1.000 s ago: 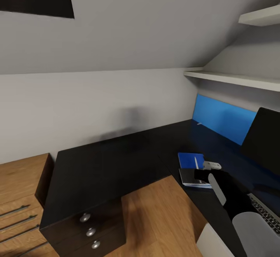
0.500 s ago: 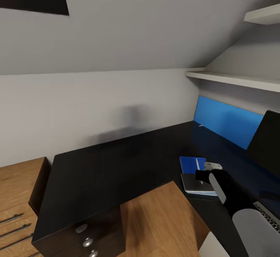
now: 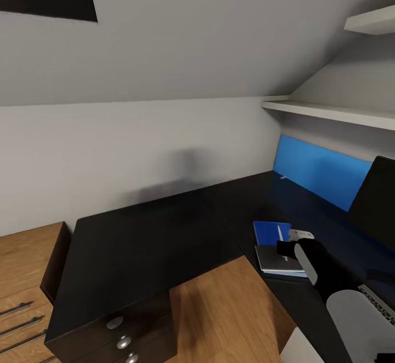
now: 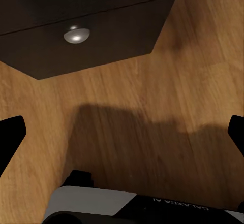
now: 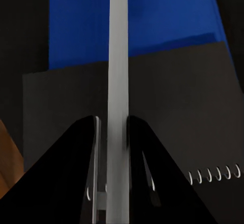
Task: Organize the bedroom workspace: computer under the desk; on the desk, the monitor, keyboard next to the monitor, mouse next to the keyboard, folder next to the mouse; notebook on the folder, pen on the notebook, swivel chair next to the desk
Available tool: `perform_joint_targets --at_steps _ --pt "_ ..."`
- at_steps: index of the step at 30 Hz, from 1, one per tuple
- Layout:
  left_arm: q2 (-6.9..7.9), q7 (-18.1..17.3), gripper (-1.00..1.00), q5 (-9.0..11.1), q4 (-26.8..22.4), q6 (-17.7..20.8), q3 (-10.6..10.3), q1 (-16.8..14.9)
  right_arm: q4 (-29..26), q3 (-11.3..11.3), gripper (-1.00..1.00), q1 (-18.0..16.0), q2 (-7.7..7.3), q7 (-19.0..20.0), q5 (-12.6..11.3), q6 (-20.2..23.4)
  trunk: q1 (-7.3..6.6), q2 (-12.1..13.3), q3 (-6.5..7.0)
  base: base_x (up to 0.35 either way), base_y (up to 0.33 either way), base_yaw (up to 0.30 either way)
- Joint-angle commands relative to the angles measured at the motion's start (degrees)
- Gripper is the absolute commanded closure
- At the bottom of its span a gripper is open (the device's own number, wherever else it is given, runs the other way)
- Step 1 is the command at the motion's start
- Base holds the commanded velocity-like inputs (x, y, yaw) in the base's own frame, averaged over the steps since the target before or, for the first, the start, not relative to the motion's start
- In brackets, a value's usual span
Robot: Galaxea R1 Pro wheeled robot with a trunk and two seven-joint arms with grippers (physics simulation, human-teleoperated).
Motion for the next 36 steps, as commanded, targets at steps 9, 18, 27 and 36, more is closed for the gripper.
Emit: perform_joint_targets --at_steps 9,18,27,36 --pt "-0.03 0.35 -1.00 0.32 -0.45 0.11 -0.21 -0.03 0.34 0.09 1.00 -0.34 0.02 -0.67 1.41 0.12 0.01 -0.05 -0.07 0.000 0.000 0.000" --pt "-0.03 0.47 -1.00 0.46 -2.01 0.07 -0.14 -0.03 2.04 0.09 1.00 -0.62 0.14 -0.80 2.99 0.04 0.66 -1.25 -0.61 0.000 0.000 0.000" --pt "-0.04 0.51 -1.00 0.51 -2.30 0.06 -0.09 -0.03 2.36 0.09 1.00 -0.86 0.20 -0.81 3.10 0.04 2.64 -4.86 -2.22 0.000 0.000 0.000" --pt "-0.04 0.51 -1.00 0.57 -2.31 0.05 -0.11 -0.03 2.32 0.09 1.00 -0.85 0.24 -0.75 3.10 0.04 4.62 -8.47 -3.84 0.000 0.000 0.000"
